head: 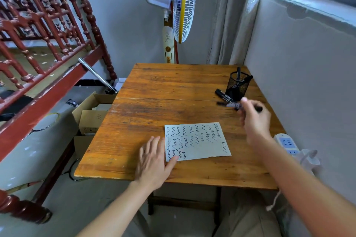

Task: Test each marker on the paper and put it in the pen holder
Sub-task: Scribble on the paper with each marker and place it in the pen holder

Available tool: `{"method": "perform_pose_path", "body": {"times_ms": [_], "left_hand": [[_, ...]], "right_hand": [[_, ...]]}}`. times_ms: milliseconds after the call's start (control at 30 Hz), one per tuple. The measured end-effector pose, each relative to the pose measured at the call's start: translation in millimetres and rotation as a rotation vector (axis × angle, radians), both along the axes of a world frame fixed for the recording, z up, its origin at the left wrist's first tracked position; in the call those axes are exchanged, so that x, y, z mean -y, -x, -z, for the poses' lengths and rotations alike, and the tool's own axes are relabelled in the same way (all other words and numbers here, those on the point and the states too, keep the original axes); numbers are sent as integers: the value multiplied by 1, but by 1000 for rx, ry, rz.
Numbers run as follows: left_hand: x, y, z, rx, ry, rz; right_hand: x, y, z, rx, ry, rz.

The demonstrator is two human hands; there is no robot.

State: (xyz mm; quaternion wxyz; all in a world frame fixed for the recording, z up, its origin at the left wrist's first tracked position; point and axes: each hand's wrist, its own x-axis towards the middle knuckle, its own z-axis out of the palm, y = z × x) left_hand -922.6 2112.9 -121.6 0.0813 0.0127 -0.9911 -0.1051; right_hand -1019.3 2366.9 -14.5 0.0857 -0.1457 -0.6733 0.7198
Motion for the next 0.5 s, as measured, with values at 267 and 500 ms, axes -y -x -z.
{"method": "perform_pose_path", "body": {"times_ms": [267,500], "left_hand": [[3,4,11,93,79,-9],[3,6,11,96,85,-12]], "right_hand": [[-22,119,-14,-95,-267,233],[-22,179,3,47,-613,149]]}}
